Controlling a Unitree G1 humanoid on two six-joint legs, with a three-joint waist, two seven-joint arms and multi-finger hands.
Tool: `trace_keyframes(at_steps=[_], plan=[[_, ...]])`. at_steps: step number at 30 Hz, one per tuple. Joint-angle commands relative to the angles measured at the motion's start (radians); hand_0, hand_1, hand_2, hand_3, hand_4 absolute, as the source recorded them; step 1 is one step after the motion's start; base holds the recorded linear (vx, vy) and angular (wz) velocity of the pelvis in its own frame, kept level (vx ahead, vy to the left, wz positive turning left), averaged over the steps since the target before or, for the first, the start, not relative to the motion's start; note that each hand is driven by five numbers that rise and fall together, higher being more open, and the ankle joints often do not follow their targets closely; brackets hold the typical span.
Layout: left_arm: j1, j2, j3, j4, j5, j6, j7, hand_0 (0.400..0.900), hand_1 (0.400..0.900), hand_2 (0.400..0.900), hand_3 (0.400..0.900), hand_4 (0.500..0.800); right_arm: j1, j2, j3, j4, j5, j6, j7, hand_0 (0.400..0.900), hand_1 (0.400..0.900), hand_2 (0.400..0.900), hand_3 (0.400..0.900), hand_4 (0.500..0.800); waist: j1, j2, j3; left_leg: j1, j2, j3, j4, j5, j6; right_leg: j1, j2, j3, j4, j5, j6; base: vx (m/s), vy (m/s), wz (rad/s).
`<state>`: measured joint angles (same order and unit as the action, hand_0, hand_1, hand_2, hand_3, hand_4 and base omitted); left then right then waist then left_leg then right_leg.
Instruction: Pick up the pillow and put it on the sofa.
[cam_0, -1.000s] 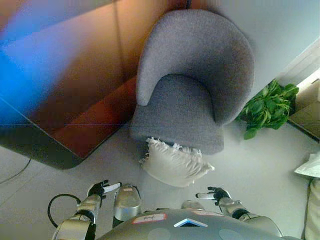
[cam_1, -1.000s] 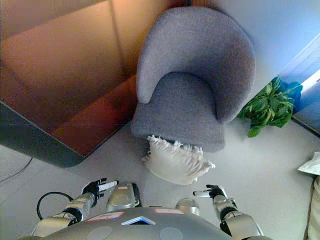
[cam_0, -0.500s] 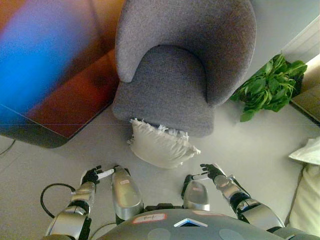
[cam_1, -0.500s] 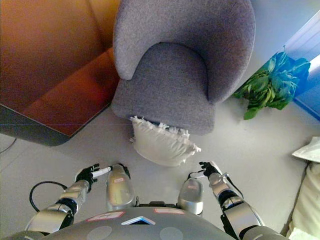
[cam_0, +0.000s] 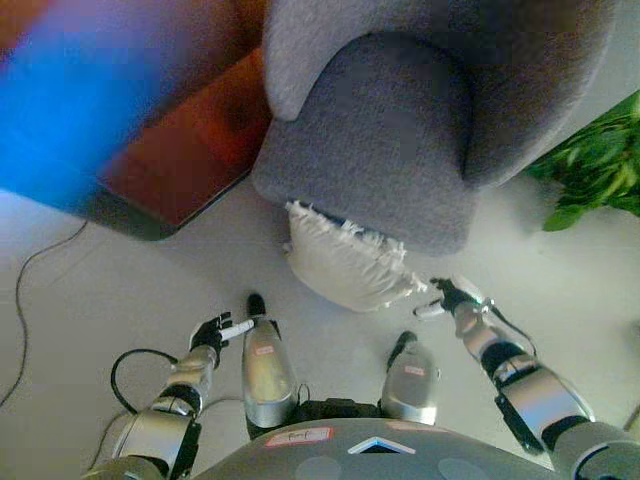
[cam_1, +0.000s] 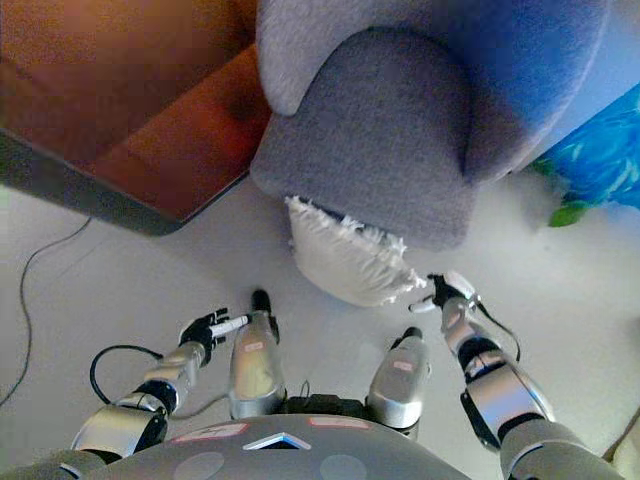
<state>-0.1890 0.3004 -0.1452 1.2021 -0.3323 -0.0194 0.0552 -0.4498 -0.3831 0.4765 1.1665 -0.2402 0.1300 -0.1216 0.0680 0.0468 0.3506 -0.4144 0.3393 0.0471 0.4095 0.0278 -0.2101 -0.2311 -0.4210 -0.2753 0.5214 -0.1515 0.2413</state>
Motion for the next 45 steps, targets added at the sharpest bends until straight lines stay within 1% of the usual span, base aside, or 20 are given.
trace_keyframes(at_steps=[1,3,5,7,11,16,21,24,30,32,35,41,42,45], plan=[[0.043,0.129,-0.037,0.019,-0.039,0.042,0.032,0.9,0.9,0.9,0.9,0.8,-0.102,-0.05,-0.014,-0.041,0.048,0.036,0.009,0.9,0.9,0.9,0.9,0.8,0.051,-0.012,0.004,0.045,0.083,-0.086,0.079,-0.04,-0.015,-0.132,-0.081,0.11,0.02,0.111,-0.017,-0.05,0.058,0.02],[0.045,0.136,-0.033,0.021,-0.057,0.046,0.032,0.9,0.9,0.9,0.9,0.8,-0.14,-0.056,-0.007,-0.041,0.061,0.054,0.013,0.9,0.9,0.9,0.9,0.8,0.057,-0.008,0.013,0.016,0.085,-0.088,0.108,-0.052,-0.012,-0.166,-0.091,0.123,0.049,0.105,-0.018,-0.06,0.077,0.02],[0.048,0.137,-0.031,0.03,-0.068,0.04,0.031,0.9,0.9,0.9,0.9,0.8,-0.166,-0.063,-0.006,-0.035,0.066,0.064,0.012,0.9,0.9,0.9,0.9,0.8,0.063,-0.003,0.019,-0.016,0.076,-0.096,0.142,-0.068,-0.012,-0.199,-0.1,0.135,0.078,0.099,-0.018,-0.06,0.069,0.03],[0.056,0.141,-0.024,0.036,-0.091,0.039,0.04,0.9,0.9,0.9,0.9,0.8,-0.204,-0.076,-0.011,-0.015,0.09,0.074,0.018,0.9,0.9,0.9,0.9,0.8,0.07,0.006,0.029,-0.057,0.069,-0.104,0.183,-0.086,-0.006,-0.25,-0.111,0.162,0.126,0.087,-0.019,-0.07,0.081,0.06],[0.058,0.147,-0.02,0.045,-0.141,0.038,0.034,0.9,0.9,0.9,0.9,0.8,-0.267,-0.103,-0.016,0.012,0.105,0.087,0.029,0.9,0.9,0.9,0.9,0.8,0.077,0.025,0.043,-0.13,0.05,-0.122,0.244,-0.107,-0.005,-0.335,-0.126,0.204,0.207,0.06,-0.018,-0.08,0.072,0.1],[0.068,0.152,-0.015,0.049,-0.174,0.05,0.03,0.9,0.9,0.9,0.9,0.8,-0.339,-0.143,-0.002,0.038,0.108,0.111,0.041,0.9,0.9,0.9,0.9,0.8,0.083,0.047,0.057,-0.199,0.037,-0.133,0.305,-0.128,-0.002,-0.422,-0.132,0.239,0.273,0.045,-0.018,-0.06,0.046,0.03],[0.079,0.155,-0.008,0.038,-0.193,0.041,0.014,0.9,0.9,0.9,0.9,0.8,-0.363,-0.183,0.002,0.038,0.11,0.142,0.054,0.9,0.9,0.9,0.9,0.8,0.077,0.06,0.069,-0.253,0.028,-0.14,0.342,-0.14,0.0,-0.486,-0.124,0.273,0.321,0.031,-0.018,-0.05,0.034,0.01],[0.075,0.158,-0.013,0.028,-0.198,0.044,0.004,0.9,0.9,0.9,0.9,0.8,-0.357,-0.208,-0.005,0.056,0.109,0.143,0.046,0.9,0.9,0.9,0.9,0.8,0.074,0.063,0.073,-0.279,0.022,-0.145,0.355,-0.141,0.0,-0.508,-0.125,0.277,0.333,0.027,-0.018,-0.04,0.0,0.08],[0.07,0.167,-0.023,0.033,-0.194,0.059,-0.012,0.9,0.9,0.9,0.9,0.8,-0.364,-0.247,-0.025,0.104,0.113,0.139,0.005,0.9,0.9,0.9,0.9,0.8,0.073,0.065,0.08,-0.303,0.029,-0.154,0.365,-0.137,-0.001,-0.53,-0.123,0.279,0.339,0.03,-0.014,-0.01,-0.012,0.03],[0.07,0.171,-0.023,0.035,-0.196,0.057,-0.02,0.9,0.9,0.9,0.9,0.8,-0.368,-0.256,-0.032,0.108,0.103,0.144,-0.007,0.9,0.9,0.9,0.9,0.8,0.071,0.065,0.083,-0.31,0.028,-0.159,0.372,-0.14,-0.001,-0.539,-0.119,0.282,0.346,0.028,-0.013,-0.01,-0.009,-0.04],[0.065,0.171,-0.028,0.028,-0.209,0.062,-0.016,0.9,0.9,0.9,0.9,0.8,-0.373,-0.265,-0.037,0.113,0.099,0.144,-0.002,0.9,0.9,0.9,0.9,0.8,0.067,0.065,0.086,-0.324,0.027,-0.164,0.384,-0.146,0.003,-0.554,-0.114,0.287,0.356,0.026,-0.013,-0.01,-0.001,-0.05],[0.049,0.169,-0.037,0.021,-0.244,0.085,-0.014,0.9,0.9,0.9,0.9,0.8,-0.422,-0.275,-0.021,0.122,0.093,0.114,0.014,0.9,0.9,0.9,0.9,0.8,0.061,0.079,0.092,-0.367,0.011,-0.168,0.425,-0.167,0.008,-0.602,-0.115,0.309,0.39,0.019,-0.016,0.0,0.011,0.02],[0.049,0.17,-0.039,0.022,-0.248,0.087,-0.014,0.9,0.9,0.9,0.9,0.8,-0.431,-0.276,-0.017,0.123,0.103,0.113,0.011,0.9,0.9,0.9,0.9,0.8,0.062,0.083,0.098,-0.362,0.014,-0.167,0.444,-0.194,0.005,-0.597,-0.117,0.31,0.408,-0.005,-0.012,0.04,0.009,0.05],[0.049,0.17,-0.038,0.022,-0.255,0.085,-0.022,0.9,0.9,0.9,0.9,0.8,-0.473,-0.282,-0.009,0.122,0.121,0.125,0.008,0.9,0.9,0.9,0.9,0.8,0.065,0.093,0.104,-0.392,0.004,-0.168,0.468,-0.202,0.008,-0.627,-0.118,0.32,0.424,-0.005,-0.011,0.0,0.011,0.04]])
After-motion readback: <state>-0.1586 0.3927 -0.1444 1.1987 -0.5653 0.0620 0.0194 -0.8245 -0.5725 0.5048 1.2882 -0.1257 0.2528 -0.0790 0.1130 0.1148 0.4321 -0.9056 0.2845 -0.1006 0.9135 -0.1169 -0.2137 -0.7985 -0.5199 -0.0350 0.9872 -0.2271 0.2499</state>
